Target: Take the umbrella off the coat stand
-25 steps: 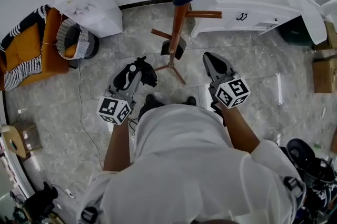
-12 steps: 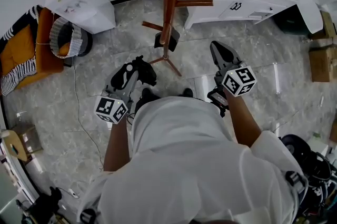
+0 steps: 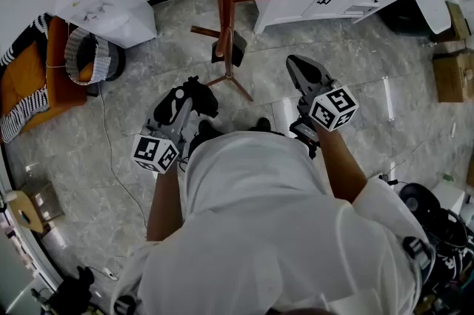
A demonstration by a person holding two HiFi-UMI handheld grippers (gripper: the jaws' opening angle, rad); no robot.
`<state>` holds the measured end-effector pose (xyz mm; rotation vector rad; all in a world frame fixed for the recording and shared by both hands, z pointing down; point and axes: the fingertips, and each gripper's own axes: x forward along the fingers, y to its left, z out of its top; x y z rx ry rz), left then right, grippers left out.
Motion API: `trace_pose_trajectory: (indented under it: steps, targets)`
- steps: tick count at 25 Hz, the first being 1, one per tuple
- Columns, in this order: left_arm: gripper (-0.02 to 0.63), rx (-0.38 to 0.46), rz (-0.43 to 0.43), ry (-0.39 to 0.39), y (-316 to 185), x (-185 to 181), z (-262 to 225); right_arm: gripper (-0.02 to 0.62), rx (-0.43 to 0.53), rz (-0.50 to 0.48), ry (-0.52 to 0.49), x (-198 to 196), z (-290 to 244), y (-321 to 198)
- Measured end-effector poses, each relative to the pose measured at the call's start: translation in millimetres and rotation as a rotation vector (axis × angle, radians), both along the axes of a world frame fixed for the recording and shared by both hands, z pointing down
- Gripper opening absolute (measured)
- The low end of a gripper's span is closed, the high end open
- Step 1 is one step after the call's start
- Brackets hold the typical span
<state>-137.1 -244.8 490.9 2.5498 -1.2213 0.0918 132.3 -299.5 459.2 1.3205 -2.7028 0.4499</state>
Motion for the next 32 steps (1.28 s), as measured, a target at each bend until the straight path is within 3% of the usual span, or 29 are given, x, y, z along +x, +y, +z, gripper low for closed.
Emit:
trace_pose_trajectory:
  steps: [19,32]
  targets:
    - [0.186,0.013,-0.015,0.027,4.5,-2.6,-4.1,0.014,0.021,-0.119,-0.008,-19.5,-7.0,11.9]
    - [0.186,0.003,-0.028,0.051,2.6,-5.7,-4.0,0.014,-0.002,-0.138,-0.037,-25.6,-2.3,17.2]
